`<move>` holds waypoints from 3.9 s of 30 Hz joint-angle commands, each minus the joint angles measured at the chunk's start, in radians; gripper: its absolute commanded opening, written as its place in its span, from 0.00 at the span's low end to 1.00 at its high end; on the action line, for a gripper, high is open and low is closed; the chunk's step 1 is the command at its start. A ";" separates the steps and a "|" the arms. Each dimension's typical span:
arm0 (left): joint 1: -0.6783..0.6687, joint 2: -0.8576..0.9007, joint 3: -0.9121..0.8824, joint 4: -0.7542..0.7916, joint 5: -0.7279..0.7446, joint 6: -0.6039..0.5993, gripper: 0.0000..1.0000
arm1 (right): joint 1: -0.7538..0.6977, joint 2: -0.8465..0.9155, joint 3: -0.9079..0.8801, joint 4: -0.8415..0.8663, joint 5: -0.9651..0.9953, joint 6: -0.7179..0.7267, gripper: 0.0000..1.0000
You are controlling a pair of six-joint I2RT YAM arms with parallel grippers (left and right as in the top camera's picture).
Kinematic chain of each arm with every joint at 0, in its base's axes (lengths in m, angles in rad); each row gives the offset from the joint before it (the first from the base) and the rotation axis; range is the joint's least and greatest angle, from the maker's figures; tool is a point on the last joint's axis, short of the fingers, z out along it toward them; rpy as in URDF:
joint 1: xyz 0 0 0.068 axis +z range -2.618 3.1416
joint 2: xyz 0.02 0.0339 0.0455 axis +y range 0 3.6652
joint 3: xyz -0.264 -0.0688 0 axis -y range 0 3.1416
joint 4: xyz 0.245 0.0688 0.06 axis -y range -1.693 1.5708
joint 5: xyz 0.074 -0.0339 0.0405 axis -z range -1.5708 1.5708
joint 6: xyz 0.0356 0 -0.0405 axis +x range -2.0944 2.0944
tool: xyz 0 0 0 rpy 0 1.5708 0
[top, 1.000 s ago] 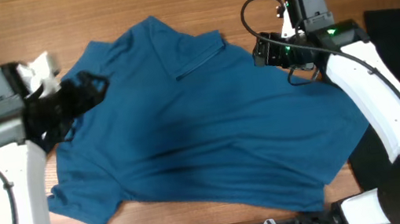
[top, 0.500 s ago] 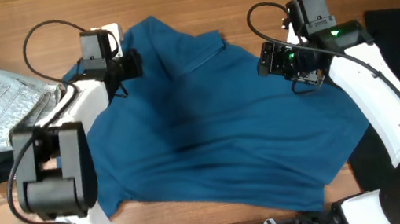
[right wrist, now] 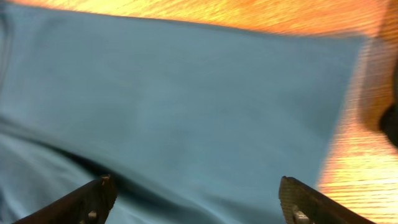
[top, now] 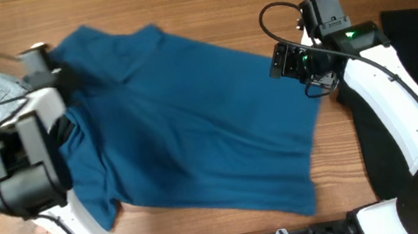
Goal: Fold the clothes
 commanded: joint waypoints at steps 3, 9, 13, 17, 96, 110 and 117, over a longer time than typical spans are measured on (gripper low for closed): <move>0.122 -0.048 0.074 -0.070 0.269 -0.041 0.22 | -0.003 0.080 0.014 0.045 0.102 0.026 0.90; 0.103 -0.393 0.076 -0.210 0.476 -0.040 0.50 | -0.091 0.334 0.014 0.202 0.144 0.028 0.80; 0.046 -0.641 0.076 -0.446 0.488 0.035 0.56 | -0.165 0.420 0.014 0.265 0.051 -0.085 0.80; -0.013 -0.817 0.076 -0.617 0.464 0.039 0.62 | -0.159 0.500 0.014 0.352 -0.054 -0.132 0.74; 0.079 -0.700 -0.428 -1.046 0.296 -0.358 0.04 | -0.407 0.084 -0.213 -0.196 -0.145 -0.103 0.80; 0.080 -0.700 -0.428 -1.046 0.312 -0.297 0.04 | -0.406 0.084 -0.454 -0.090 -0.076 0.049 0.56; 0.080 -0.700 -0.428 -1.041 0.315 -0.290 0.05 | -0.406 0.084 -0.497 -0.031 -0.130 0.055 0.36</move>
